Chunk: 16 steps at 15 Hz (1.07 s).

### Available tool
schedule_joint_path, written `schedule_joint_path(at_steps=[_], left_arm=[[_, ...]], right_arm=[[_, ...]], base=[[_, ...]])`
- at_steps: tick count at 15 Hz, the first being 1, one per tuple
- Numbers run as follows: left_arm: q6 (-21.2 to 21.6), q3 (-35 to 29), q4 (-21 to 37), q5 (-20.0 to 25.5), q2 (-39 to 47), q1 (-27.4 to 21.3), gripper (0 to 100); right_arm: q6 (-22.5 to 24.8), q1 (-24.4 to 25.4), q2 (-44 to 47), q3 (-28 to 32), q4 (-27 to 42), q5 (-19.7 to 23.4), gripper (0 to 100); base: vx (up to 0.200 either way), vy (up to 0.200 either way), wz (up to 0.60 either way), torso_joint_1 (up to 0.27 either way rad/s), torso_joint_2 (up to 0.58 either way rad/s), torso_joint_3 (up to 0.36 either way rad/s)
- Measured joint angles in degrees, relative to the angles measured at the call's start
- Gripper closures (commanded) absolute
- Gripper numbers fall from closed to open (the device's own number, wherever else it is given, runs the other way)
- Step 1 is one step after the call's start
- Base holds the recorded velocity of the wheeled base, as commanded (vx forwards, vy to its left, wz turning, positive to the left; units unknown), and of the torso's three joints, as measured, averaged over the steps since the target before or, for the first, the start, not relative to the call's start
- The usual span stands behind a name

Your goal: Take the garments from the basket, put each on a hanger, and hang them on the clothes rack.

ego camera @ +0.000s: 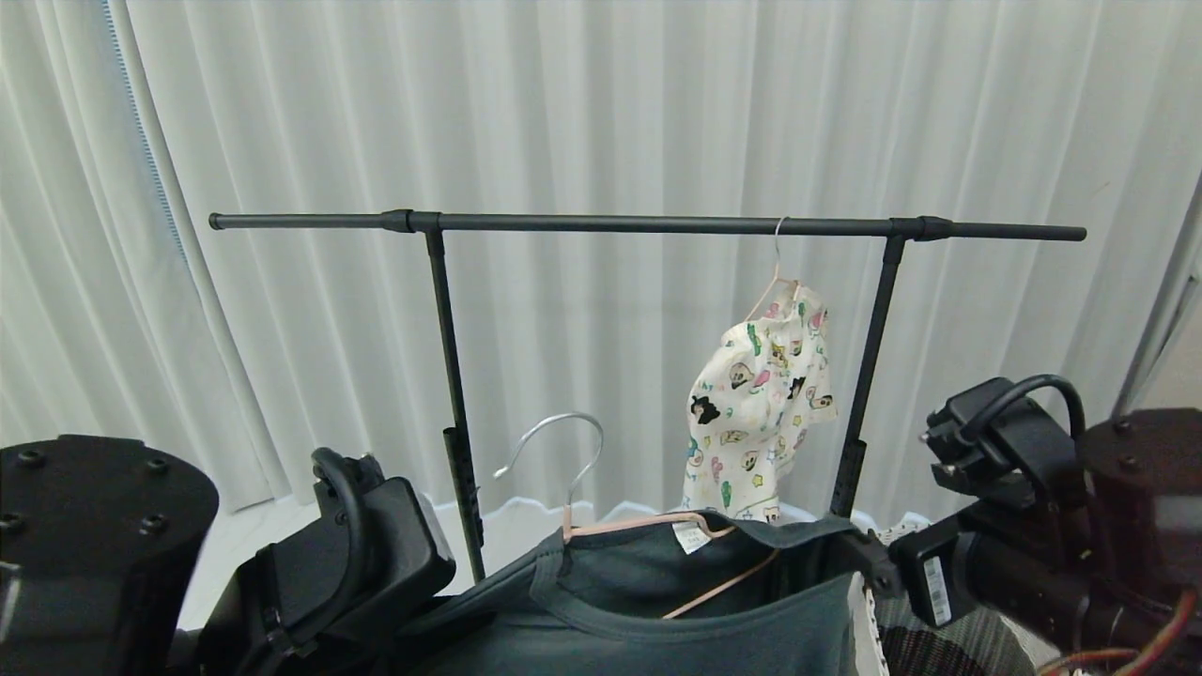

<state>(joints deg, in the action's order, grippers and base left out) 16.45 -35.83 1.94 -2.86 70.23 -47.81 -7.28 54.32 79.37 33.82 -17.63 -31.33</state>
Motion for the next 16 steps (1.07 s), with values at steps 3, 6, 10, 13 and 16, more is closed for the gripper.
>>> schedule_joint_path(at_steps=[3, 6, 10, 13, 16], left_arm=[[-0.05, -0.27, -0.63, -0.09, 0.41, 0.44, 100], [0.00, 0.63, -3.02, -0.11, 0.57, 0.99, 100], [1.01, 4.00, -5.22, 3.29, -1.27, 0.99, 100], [5.96, 6.73, -5.35, 10.25, -4.46, 0.93, 100], [11.74, 7.56, -5.35, 15.04, -6.01, 0.99, 100]], right_arm=[[0.00, 9.24, -0.22, -1.05, 0.45, 0.02, 0], [0.28, 15.69, -0.66, -0.85, 0.59, 0.68, 0], [9.81, 16.21, -1.65, -0.22, 0.61, 9.94, 0], [20.66, 13.40, -1.29, 2.51, 2.06, 22.82, 0], [25.20, 11.86, 1.66, 6.29, 3.64, 30.57, 0]], base=[[0.000, 0.000, 0.00, 0.000, 0.00, 0.000], [0.000, 0.000, 0.00, 0.000, 0.00, 0.000], [0.000, 0.000, 0.00, 0.000, 0.00, 0.000], [0.000, 0.000, 0.00, 0.000, 0.00, 0.000], [0.000, 0.000, 0.00, 0.000, 0.00, 0.000]])
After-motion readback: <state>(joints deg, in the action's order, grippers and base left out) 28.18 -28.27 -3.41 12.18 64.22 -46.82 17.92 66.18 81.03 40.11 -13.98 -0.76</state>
